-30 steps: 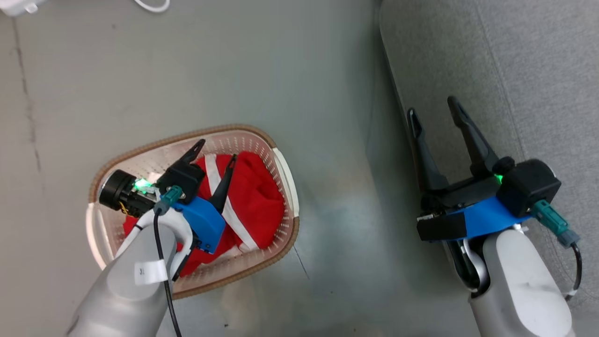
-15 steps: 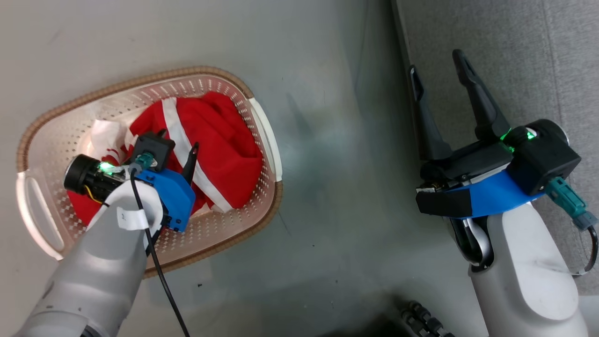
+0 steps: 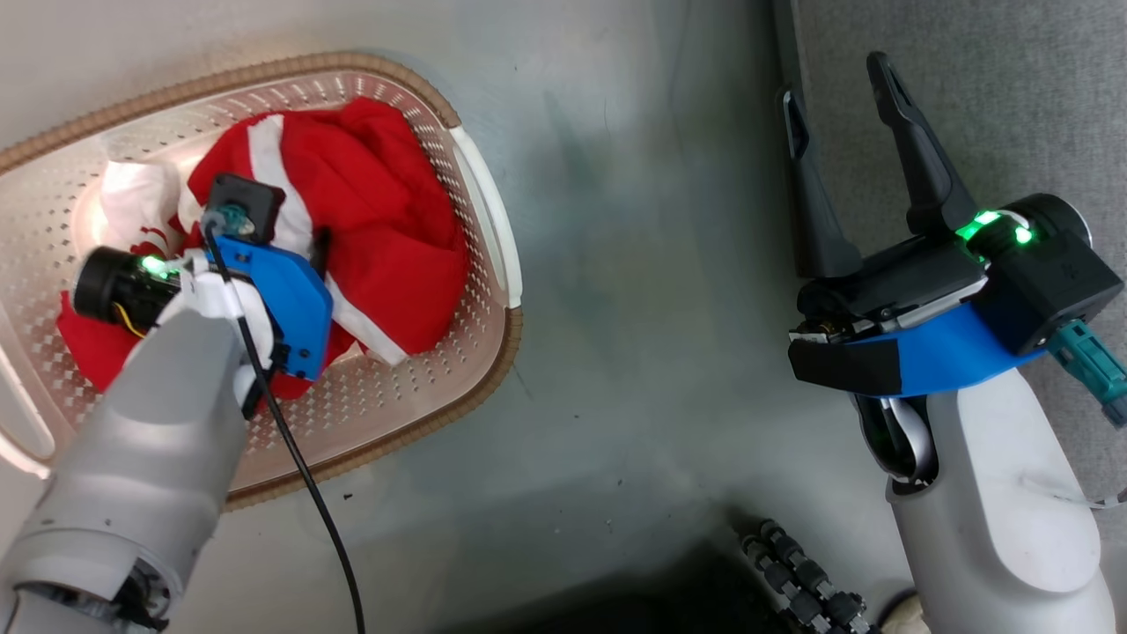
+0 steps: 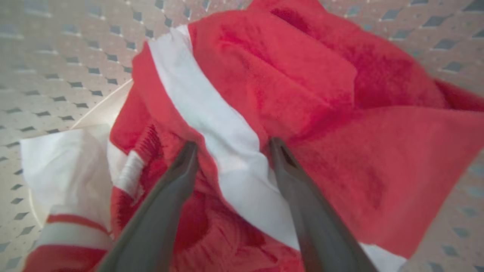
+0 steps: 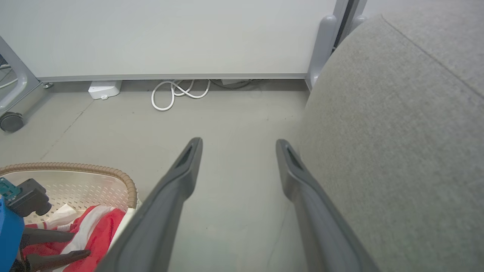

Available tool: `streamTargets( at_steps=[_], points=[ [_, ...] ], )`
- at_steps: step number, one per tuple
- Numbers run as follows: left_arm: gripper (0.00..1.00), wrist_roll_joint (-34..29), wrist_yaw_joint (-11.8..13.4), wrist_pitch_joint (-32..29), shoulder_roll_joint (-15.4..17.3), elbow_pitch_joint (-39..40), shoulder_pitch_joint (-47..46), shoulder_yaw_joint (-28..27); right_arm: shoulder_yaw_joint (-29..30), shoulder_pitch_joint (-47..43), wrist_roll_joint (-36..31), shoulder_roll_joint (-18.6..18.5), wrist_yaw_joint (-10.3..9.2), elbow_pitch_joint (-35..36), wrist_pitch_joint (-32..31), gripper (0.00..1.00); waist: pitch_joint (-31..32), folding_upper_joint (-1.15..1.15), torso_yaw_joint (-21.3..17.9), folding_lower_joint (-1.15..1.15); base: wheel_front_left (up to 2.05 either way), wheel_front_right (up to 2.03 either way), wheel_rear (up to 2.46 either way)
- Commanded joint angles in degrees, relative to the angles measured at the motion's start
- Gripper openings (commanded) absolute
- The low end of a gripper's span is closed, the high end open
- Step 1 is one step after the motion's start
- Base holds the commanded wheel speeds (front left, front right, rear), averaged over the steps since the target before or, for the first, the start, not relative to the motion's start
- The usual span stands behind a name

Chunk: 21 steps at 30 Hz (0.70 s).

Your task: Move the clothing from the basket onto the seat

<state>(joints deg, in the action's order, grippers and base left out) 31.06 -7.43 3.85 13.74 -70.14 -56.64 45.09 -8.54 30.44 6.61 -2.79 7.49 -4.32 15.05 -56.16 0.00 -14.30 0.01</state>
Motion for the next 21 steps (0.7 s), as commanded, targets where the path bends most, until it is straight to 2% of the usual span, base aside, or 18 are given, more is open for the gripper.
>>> streamTargets(
  at_steps=[1, 7, 12, 13, 14, 15, 21],
  points=[
    [1.0, 0.2, -0.1, -1.0, 0.6, -0.6, -1.5, 0.7, 0.1, 1.3, 0.4, -0.2, 0.01, 0.5, 0.2, 1.0, -0.9, 0.0, -0.3, -0.01, 0.0, 0.0, 0.0],
    [1.0, 0.1, 0.0, -6.0, 0.9, -2.7, -3.5, 2.3, 0.3, 1.6, 0.7, -0.2, 0.01, 1.2, 0.2, 1.0, -2.7, 0.0, -0.6, -0.01, 0.0, 0.0, 0.0],
    [1.0, 0.7, 0.2, -7.6, 0.3, -3.3, -3.8, 2.5, 0.5, 1.7, 0.7, -0.2, 0.01, 1.5, 0.2, 1.0, -3.3, 0.0, -0.6, -0.01, 0.0, 0.0, 0.0],
    [0.56, 0.7, 0.1, -8.1, 0.2, -3.4, -3.8, 2.7, 0.5, 1.7, 0.8, -0.2, 0.01, 1.6, 0.2, 1.0, -3.3, 0.0, -0.6, -0.01, 0.0, 0.0, 0.0],
    [0.19, 0.5, 0.1, -8.5, 0.2, -3.5, -3.9, 2.9, 0.6, 1.8, 0.8, -0.2, 0.01, 1.6, 0.2, 1.0, -3.3, 0.0, -0.6, -0.01, 0.0, 0.0, 0.0],
    [0.0, 0.3, 0.1, -8.9, 0.1, -3.5, -4.0, 3.2, 0.6, 1.8, 0.9, -0.2, 0.01, 1.6, 0.2, 1.0, -3.4, 0.0, -0.6, -0.01, 0.0, 0.0, 0.0],
    [0.0, 1.1, 0.0, -10.0, -0.4, -3.6, -4.4, 3.8, 0.6, 2.2, 0.9, -0.2, 0.01, 1.3, 0.2, 1.0, -3.1, 0.0, -0.4, -0.01, 0.0, 0.0, 0.0]
  ],
)
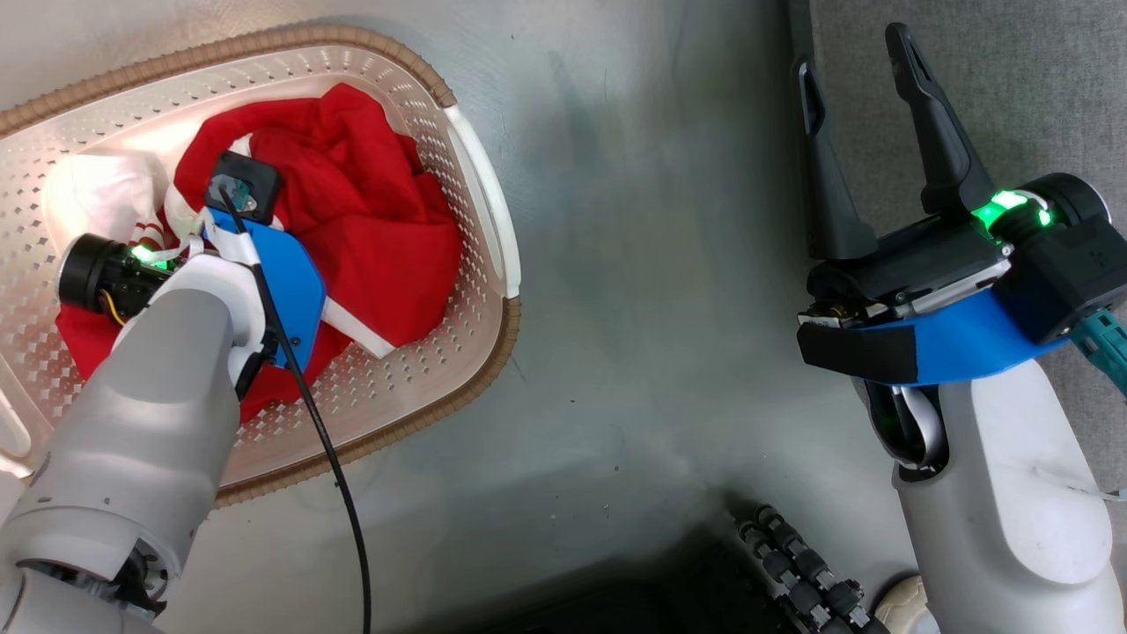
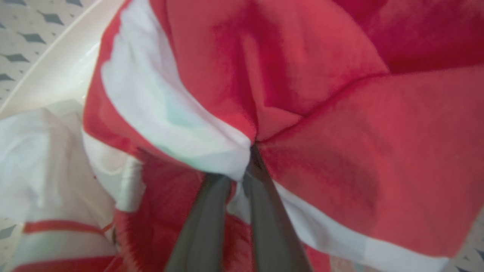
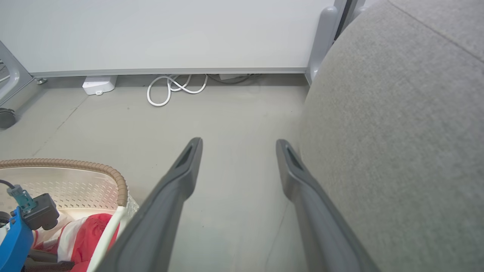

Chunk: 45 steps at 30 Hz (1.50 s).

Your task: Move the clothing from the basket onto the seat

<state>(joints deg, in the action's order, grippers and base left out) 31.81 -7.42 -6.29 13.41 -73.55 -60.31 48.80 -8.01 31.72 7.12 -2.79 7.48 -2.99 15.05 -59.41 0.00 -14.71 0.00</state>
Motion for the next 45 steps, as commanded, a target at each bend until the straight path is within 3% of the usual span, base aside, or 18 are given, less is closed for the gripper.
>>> streamTargets(
  at_steps=[1, 18, 30, 45],
  points=[
    [0.0, 0.5, 0.0, 0.3, -0.2, -0.2, -0.9, 0.2, 0.1, 0.9, 0.3, -0.2, 0.03, -0.1, 0.2, 1.0, 0.3, 0.0, 0.1, 0.0, 0.0, 0.0, 0.0],
    [0.0, 6.8, -0.1, 5.9, -3.7, 5.8, 2.8, 4.9, 0.8, -0.2, -0.4, -0.2, 0.03, -2.5, 0.2, 1.0, 8.1, 0.0, 2.9, 0.0, 0.0, 0.0, 0.0],
    [0.0, 13.7, -0.1, 13.9, -5.6, 10.6, 8.9, 10.3, 2.5, -3.9, -1.8, -0.2, 0.03, -5.2, 0.2, 1.0, 18.8, 0.0, 6.5, 0.0, 0.0, 0.0, 0.0],
    [0.0, 17.6, -0.1, 21.3, -6.9, 14.6, 12.1, 13.8, 4.7, -10.0, -3.5, -0.2, 0.02, -7.9, 0.2, 1.0, 32.8, 0.0, 10.6, 0.0, 0.0, 0.0, 0.0]
  ],
)
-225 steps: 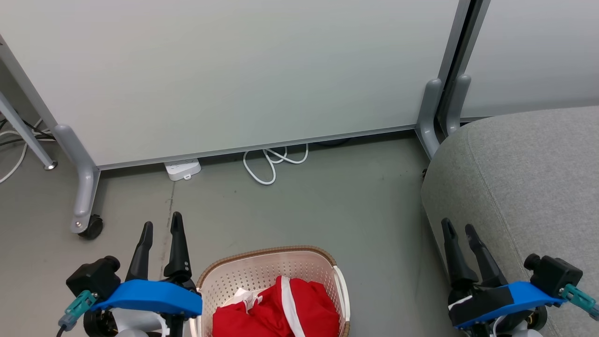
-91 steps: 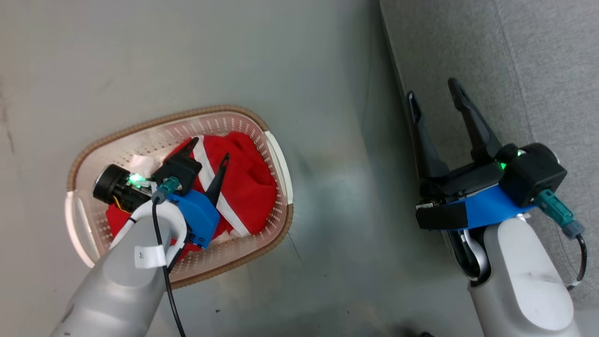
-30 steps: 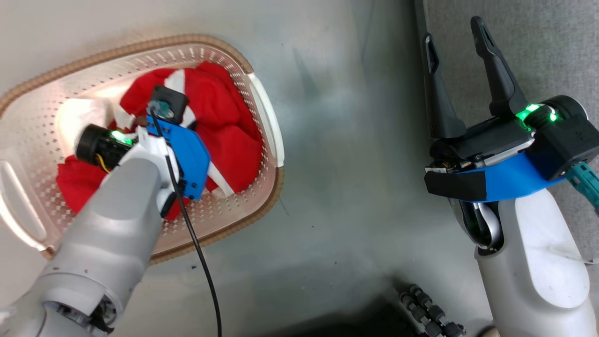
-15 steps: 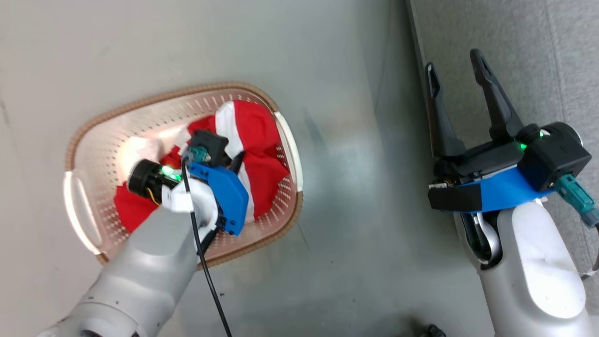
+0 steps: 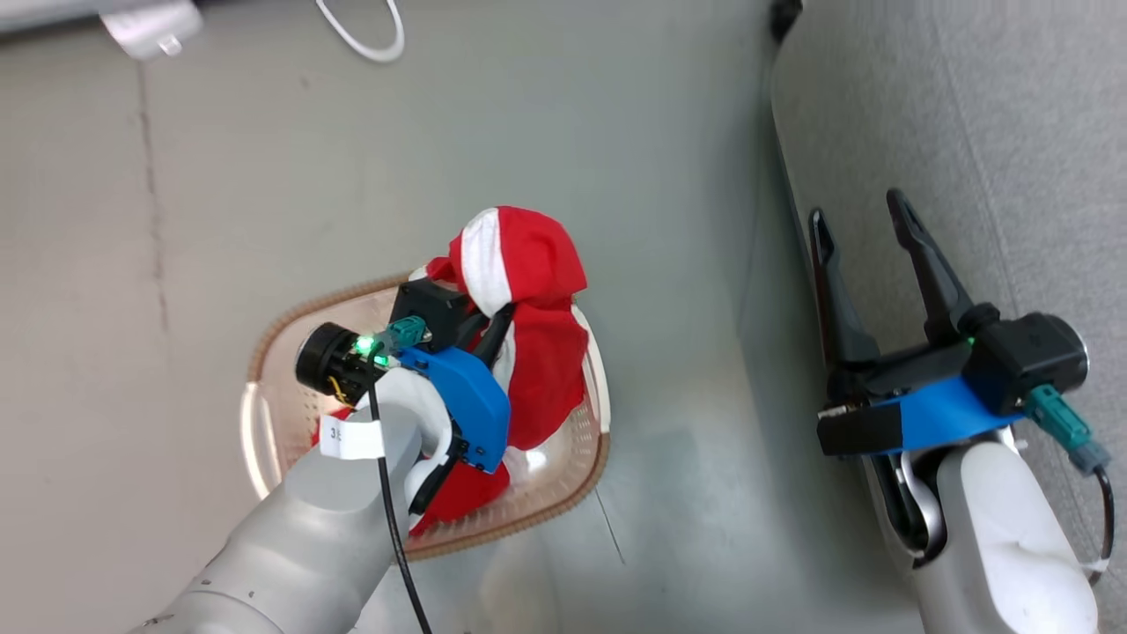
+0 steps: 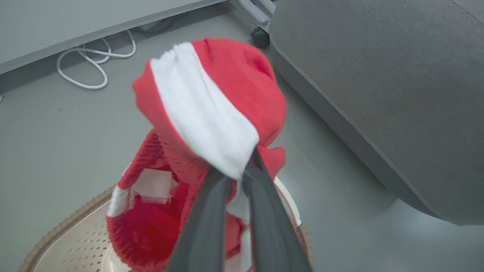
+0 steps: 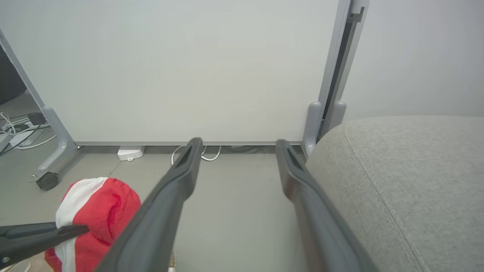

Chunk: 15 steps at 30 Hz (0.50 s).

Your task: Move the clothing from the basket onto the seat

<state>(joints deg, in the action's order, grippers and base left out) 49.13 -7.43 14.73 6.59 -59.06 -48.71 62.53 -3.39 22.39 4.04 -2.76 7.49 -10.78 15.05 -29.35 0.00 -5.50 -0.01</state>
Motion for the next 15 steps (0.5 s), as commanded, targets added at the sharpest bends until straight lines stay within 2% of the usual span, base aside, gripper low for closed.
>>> streamTargets(
  at_steps=[1, 15],
  points=[
    [0.0, 0.1, -0.1, 0.3, -0.1, 0.6, 0.5, 0.1, 0.3, -1.1, -0.4, -0.2, 0.01, -0.3, 0.2, 1.0, 3.7, 0.0, 1.6, 0.01, 0.0, 0.0, 0.0],
    [0.0, -8.5, 1.1, 0.5, 0.8, 13.0, 0.8, -9.2, 0.9, -7.7, -0.7, -0.2, 0.01, -2.2, 0.2, 1.0, 14.7, 0.0, 3.7, 0.01, 0.0, 0.0, 0.0]
  ],
)
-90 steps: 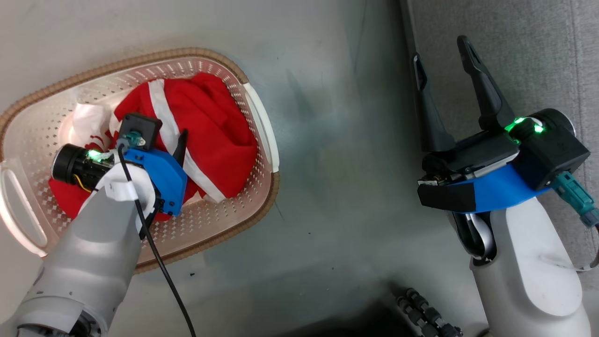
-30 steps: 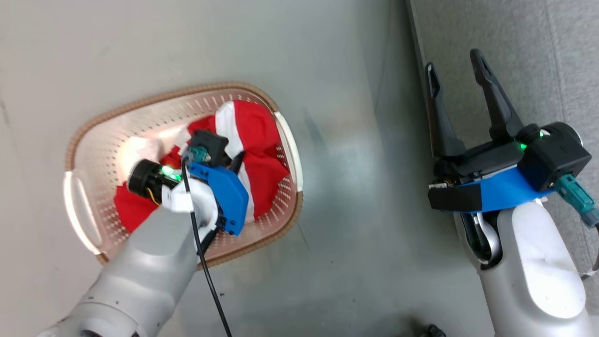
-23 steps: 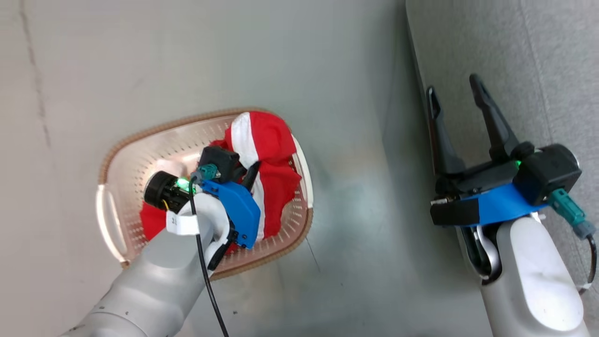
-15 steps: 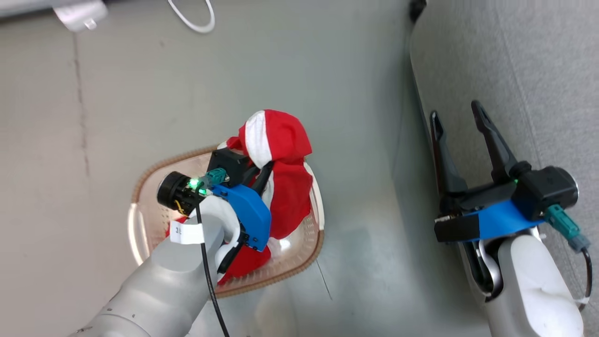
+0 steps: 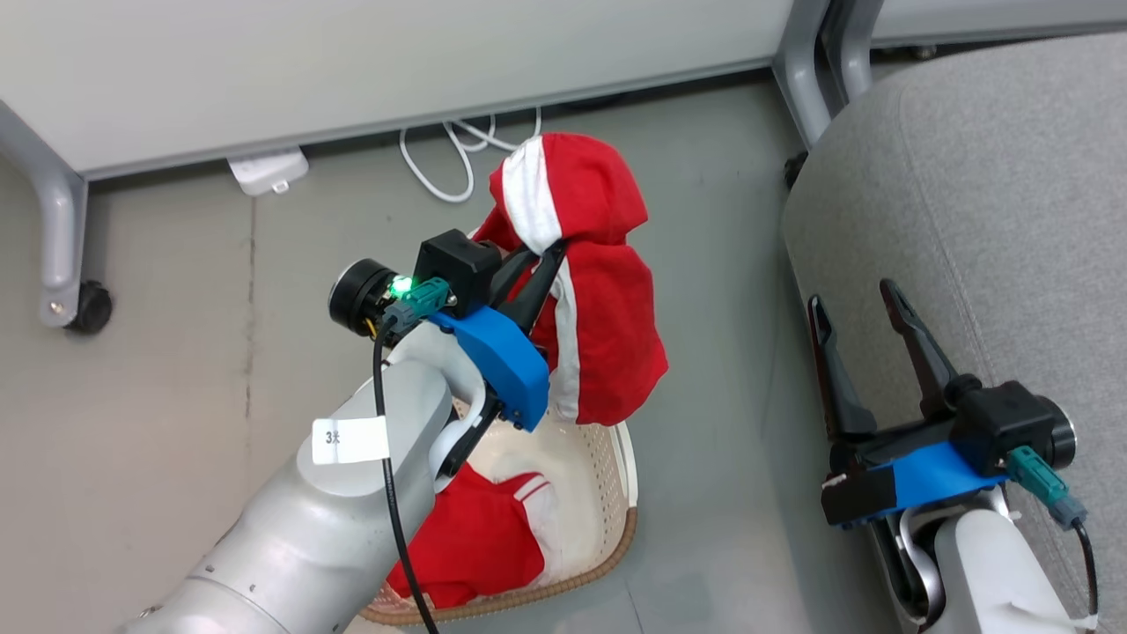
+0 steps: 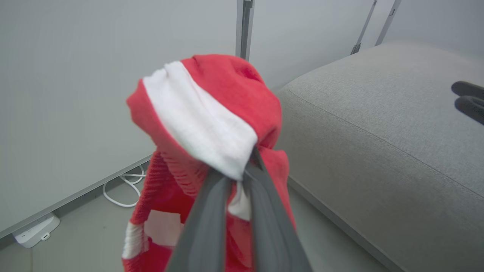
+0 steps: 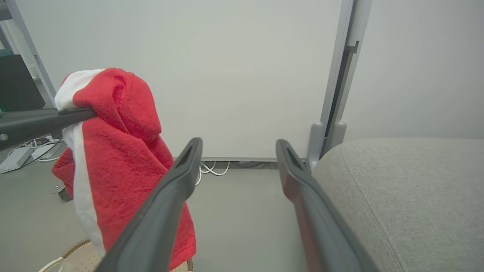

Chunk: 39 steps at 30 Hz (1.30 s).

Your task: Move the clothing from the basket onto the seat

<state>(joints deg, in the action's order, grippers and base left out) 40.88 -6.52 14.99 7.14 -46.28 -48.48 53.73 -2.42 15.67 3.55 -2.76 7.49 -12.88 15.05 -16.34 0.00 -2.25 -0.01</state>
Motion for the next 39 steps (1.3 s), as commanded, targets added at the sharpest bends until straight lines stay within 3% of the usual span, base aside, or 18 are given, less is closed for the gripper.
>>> streamTargets(
  at_steps=[1, 14, 26, 39],
  points=[
    [0.0, -0.9, 0.3, 0.3, 0.2, 1.0, 0.6, -0.8, 0.0, -1.4, -0.2, -0.2, 0.01, -0.2, 0.2, 1.0, 2.4, 0.0, 0.5, 0.01, 0.0, 0.0, 0.0],
    [0.0, -4.2, 0.0, 0.3, -1.2, 4.9, 1.8, -4.1, 0.5, -6.5, -0.4, -0.2, 0.01, -1.2, 0.2, 1.0, 10.9, 0.0, 1.0, 0.01, 0.0, 0.0, 0.0],
    [0.0, -4.3, -0.5, 0.3, -1.8, 5.2, 3.5, -3.7, 0.3, -8.1, -0.8, -0.8, 0.01, -0.1, 0.2, 1.0, 13.3, 0.0, 2.3, 0.01, 0.0, 0.0, 0.0],
    [0.0, -4.8, -0.5, 0.3, -2.0, 5.9, 3.3, -3.6, -10.0, -0.4, 0.4, -6.7, 0.01, 0.0, 0.2, 1.0, 12.5, 0.0, 3.0, 0.01, 0.0, 0.0, 0.0]
  ],
)
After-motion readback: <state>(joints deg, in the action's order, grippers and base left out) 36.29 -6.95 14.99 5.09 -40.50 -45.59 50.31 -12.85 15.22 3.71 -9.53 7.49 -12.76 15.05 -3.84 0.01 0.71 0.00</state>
